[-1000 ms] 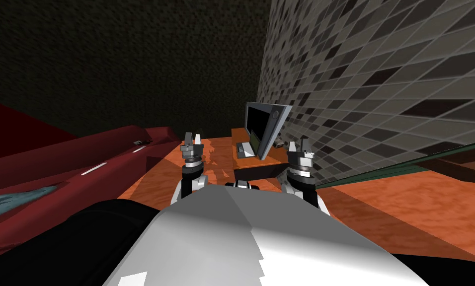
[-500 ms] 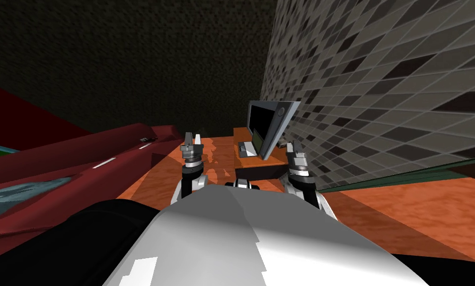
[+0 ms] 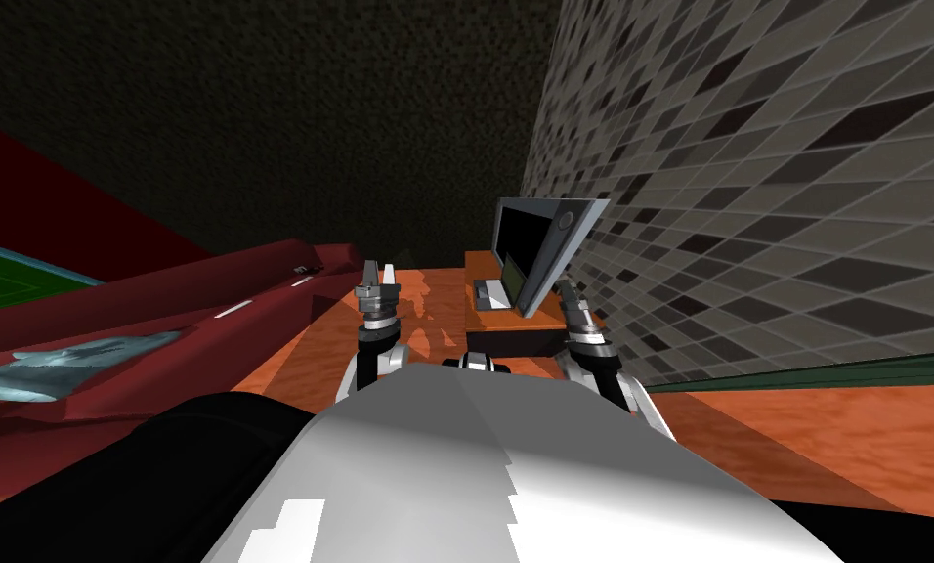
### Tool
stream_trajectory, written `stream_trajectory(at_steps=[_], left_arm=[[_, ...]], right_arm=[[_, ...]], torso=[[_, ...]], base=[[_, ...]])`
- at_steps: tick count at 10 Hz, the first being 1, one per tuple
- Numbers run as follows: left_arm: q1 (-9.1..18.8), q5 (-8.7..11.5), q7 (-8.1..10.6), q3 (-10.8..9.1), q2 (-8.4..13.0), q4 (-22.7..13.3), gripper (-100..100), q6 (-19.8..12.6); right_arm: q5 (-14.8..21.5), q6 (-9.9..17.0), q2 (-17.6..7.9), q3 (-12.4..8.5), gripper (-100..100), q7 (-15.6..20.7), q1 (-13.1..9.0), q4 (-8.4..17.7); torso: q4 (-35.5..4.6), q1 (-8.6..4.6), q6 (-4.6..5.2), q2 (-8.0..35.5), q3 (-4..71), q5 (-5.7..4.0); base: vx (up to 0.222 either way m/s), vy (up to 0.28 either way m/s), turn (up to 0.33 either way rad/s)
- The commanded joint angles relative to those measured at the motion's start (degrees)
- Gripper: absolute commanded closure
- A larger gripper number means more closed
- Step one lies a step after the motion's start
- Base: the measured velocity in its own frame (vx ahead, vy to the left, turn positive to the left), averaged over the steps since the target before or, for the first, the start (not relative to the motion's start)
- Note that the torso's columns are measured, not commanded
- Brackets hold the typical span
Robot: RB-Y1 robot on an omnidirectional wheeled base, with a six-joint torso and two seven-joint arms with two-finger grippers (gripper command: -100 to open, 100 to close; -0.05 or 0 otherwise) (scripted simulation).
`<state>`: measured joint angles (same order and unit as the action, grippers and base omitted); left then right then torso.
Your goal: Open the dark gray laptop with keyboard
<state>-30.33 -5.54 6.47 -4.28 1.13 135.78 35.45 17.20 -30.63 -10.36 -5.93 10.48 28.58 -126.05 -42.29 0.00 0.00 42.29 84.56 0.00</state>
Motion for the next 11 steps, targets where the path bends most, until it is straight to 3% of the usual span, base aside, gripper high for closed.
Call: stream_trajectory(at_steps=[1, 11], left_arm=[[0.0, 0.0, 0.0, 0.0, 0.0, 0.0, 0, 0.0], [0.0, 0.0, 0.0, 0.0, 0.0, 0.0, 0, 0.0]], right_arm=[[4.0, 0.1, -1.5, -1.4, -100, 3.8, -0.5, 2.2], [16.6, 1.6, -7.4, -5.7, -100, 15.2, -2.7, 8.9]], torso=[[0.0, 0.0, 0.0, 0.0, 0.0, 0.0], [0.0, 0.0, 0.0, 0.0, 0.0, 0.0]], base=[[0.003, 0.012, 0.099], [0.003, 0.01, 0.089]])
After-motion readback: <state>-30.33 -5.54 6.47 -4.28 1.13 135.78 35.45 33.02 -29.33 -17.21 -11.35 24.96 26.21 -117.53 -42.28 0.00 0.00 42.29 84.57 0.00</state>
